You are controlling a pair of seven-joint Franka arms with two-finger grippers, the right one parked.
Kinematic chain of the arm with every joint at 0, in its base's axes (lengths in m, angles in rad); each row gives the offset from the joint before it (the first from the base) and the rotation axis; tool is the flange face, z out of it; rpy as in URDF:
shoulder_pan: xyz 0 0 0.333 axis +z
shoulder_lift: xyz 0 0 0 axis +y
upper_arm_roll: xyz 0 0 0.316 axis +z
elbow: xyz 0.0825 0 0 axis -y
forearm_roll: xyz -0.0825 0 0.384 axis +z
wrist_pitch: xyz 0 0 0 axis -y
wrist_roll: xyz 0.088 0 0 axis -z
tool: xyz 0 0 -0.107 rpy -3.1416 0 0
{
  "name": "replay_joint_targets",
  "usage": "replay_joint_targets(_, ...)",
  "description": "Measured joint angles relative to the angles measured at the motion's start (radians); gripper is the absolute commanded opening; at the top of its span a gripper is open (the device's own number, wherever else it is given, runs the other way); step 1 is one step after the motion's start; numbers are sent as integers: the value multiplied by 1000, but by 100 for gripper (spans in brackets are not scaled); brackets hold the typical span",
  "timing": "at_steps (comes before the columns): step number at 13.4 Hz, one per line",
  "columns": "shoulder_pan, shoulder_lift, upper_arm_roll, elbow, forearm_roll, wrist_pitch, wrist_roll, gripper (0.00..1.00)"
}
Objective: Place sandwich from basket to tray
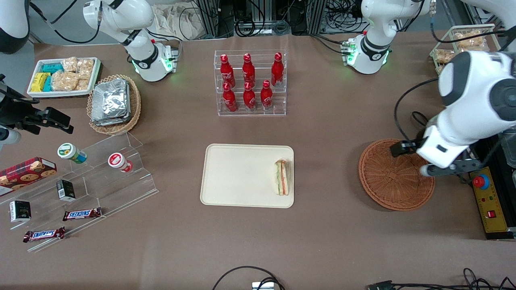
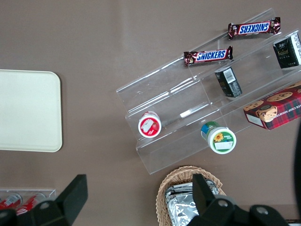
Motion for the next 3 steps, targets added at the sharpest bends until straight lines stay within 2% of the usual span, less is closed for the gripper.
replay_joint_targets(3, 17, 21, 0, 75, -14, -56, 31, 100)
